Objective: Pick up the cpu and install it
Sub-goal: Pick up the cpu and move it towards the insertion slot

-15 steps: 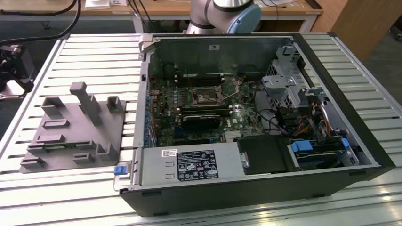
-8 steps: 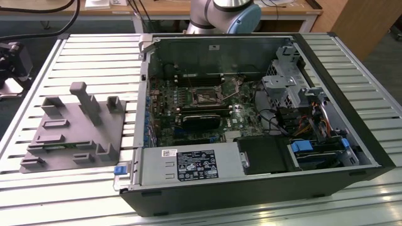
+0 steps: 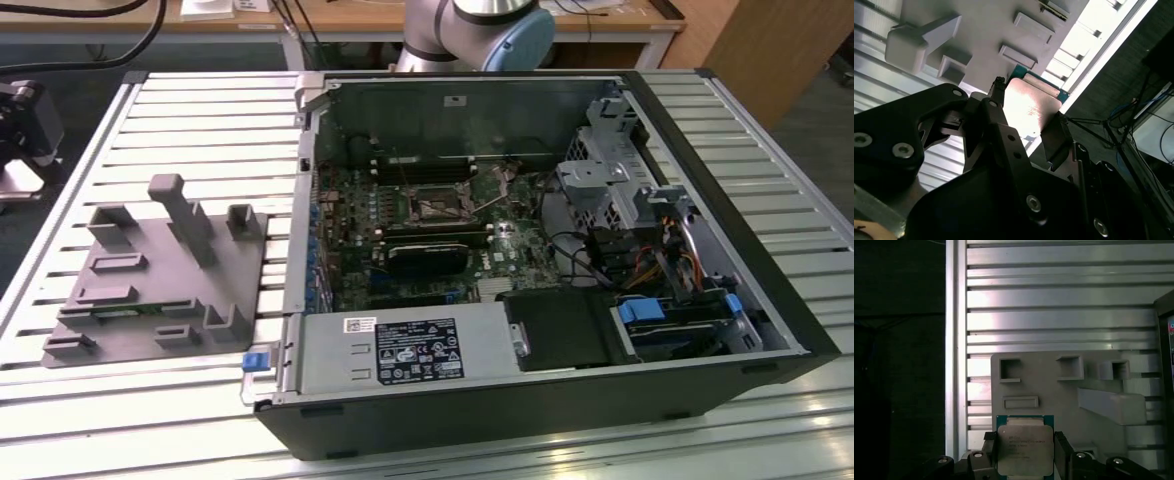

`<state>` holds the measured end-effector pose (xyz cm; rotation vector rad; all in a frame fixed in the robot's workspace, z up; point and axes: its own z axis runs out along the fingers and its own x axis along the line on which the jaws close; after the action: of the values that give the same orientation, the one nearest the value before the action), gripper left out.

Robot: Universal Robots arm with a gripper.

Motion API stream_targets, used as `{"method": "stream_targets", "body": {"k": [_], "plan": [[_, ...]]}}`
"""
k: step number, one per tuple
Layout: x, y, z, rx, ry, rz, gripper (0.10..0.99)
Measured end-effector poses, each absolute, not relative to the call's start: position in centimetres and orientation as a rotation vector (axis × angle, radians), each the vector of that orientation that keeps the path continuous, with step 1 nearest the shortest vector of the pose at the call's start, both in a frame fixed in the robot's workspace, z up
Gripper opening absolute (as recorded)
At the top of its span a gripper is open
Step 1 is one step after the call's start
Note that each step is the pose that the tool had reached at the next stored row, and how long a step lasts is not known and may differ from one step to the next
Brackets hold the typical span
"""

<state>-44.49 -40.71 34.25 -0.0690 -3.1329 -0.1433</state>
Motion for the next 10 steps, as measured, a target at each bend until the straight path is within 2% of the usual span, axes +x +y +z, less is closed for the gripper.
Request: {"method": "stream_targets", "body": {"k": [10], "plan": [[-44.49, -40.71, 35.24, -0.069, -3.133, -0.144, 0.541]]}}
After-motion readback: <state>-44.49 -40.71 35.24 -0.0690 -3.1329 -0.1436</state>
